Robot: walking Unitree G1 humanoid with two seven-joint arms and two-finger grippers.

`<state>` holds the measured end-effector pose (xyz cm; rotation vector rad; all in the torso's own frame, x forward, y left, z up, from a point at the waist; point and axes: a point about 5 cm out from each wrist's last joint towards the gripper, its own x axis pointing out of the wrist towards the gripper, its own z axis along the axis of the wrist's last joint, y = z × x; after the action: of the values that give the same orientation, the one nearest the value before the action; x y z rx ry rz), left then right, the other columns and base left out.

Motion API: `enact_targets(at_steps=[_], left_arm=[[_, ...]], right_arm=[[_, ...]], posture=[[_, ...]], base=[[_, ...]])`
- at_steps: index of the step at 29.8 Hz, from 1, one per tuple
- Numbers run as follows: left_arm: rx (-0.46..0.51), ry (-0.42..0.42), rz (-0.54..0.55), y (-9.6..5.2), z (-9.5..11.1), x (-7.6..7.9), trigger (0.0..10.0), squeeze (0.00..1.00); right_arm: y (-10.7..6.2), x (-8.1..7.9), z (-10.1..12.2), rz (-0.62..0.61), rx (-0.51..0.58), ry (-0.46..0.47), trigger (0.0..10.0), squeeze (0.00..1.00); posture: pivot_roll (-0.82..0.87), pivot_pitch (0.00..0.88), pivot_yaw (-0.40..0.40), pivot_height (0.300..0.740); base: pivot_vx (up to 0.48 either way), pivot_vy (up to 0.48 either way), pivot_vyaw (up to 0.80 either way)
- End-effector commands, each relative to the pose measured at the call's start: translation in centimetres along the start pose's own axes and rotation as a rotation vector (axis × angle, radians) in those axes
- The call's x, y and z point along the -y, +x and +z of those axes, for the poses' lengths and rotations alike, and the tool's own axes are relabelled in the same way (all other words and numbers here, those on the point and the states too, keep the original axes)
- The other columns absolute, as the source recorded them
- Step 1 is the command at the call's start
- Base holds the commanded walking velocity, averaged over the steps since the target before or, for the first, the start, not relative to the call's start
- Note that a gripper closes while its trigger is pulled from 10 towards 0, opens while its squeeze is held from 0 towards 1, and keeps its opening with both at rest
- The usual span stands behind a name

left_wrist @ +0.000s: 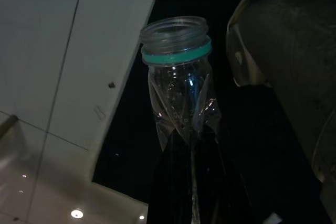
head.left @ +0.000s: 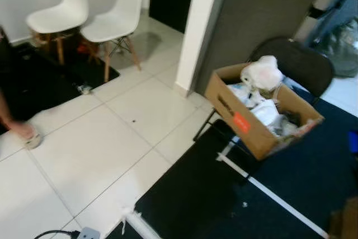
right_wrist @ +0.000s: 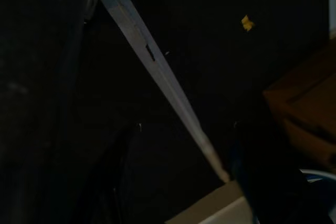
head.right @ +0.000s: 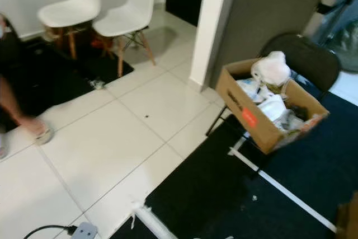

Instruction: Picking trash to rubbish bin

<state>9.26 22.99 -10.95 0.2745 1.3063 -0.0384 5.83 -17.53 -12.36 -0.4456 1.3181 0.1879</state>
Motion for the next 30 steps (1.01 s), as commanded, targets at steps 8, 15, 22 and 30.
enact_targets(at_steps=[8,15,22,30], left_arm=[[0.183,-0.229,0.097,-0.1,4.1,-0.5,10.0,0.00],[0.172,-0.305,0.088,-0.1,3.4,-1.2,10.0,0.00],[0.262,-0.387,0.135,-0.4,4.8,-2.6,10.0,0.00],[0.404,-0.442,0.332,-1.8,8.2,-7.3,10.0,0.00]], right_arm=[[-0.3,-2.2,-0.4,0.087,-0.006,-0.051,10.0,0.00],[-0.2,-1.7,-0.2,0.085,0.004,-0.055,10.0,0.00],[-0.1,-1.2,0.0,0.087,0.018,-0.043,10.0,0.00],[0.0,-0.7,0.4,0.095,0.028,-0.038,10.0,0.00]], posture=[[0.16,0.020,-0.068,0.740],[0.18,0.020,-0.060,0.740],[0.18,0.027,-0.060,0.740],[0.21,0.018,-0.074,0.740]], base=[[0.000,0.000,-0.80],[0.000,0.000,-0.80],[0.000,0.000,-0.80],[0.000,0.000,-0.80]])
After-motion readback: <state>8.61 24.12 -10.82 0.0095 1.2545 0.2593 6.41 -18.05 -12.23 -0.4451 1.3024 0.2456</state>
